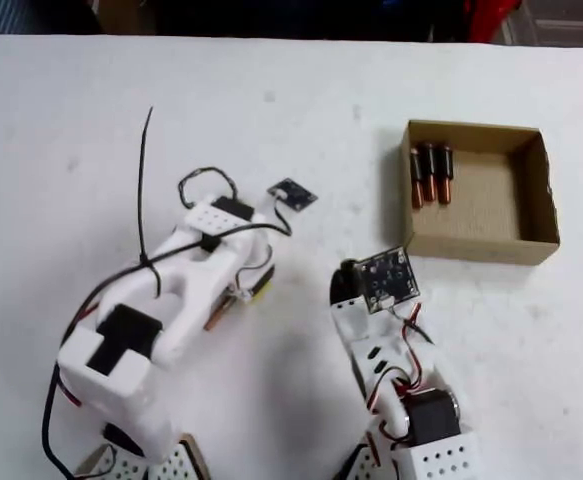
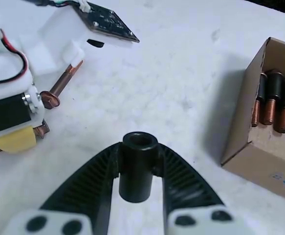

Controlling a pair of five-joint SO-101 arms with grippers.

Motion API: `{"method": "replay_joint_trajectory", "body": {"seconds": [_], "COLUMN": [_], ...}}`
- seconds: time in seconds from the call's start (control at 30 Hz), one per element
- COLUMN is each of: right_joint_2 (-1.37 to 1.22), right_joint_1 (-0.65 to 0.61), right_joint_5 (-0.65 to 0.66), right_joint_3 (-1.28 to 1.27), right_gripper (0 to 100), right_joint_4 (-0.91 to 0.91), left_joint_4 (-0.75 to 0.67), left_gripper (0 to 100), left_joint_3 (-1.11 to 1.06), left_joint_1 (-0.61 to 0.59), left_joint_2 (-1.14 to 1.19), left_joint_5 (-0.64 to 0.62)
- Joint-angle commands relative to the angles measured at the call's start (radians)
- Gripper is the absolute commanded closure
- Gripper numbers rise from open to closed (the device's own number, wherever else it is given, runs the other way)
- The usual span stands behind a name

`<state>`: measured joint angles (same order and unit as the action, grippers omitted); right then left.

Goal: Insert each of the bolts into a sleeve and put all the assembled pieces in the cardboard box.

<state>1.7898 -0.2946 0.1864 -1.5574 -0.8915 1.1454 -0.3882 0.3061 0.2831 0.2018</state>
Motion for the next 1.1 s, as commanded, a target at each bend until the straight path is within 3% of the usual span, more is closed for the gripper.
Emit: {"method": "replay_joint_trajectory", "body": {"seconds": [0.0, 0.27, 0.63, 1.07], "right_joint_2": [0.012, 0.012, 0.012, 0.01], "right_joint_1": [0.012, 0.012, 0.002, -0.173], "right_joint_5": [-0.005, -0.009, -0.012, -0.012], "right_joint_3": [-0.008, -0.12, -0.129, -0.133], "right_gripper": [98.2, 98.2, 98.2, 98.2], "right_joint_4": [0.065, 0.259, 0.314, 0.317], "left_joint_4": [0.032, 0.121, 0.172, 0.169], "left_gripper": [98, 98, 98, 98], "left_joint_3": [0.046, 0.04, -0.058, -0.269], "left_joint_1": [-0.004, -0.004, -0.005, -0.013], "left_joint_2": [-0.042, -0.343, -0.731, -1.224], "left_joint_5": [-0.003, -0.006, 0.0, -0.006]}}
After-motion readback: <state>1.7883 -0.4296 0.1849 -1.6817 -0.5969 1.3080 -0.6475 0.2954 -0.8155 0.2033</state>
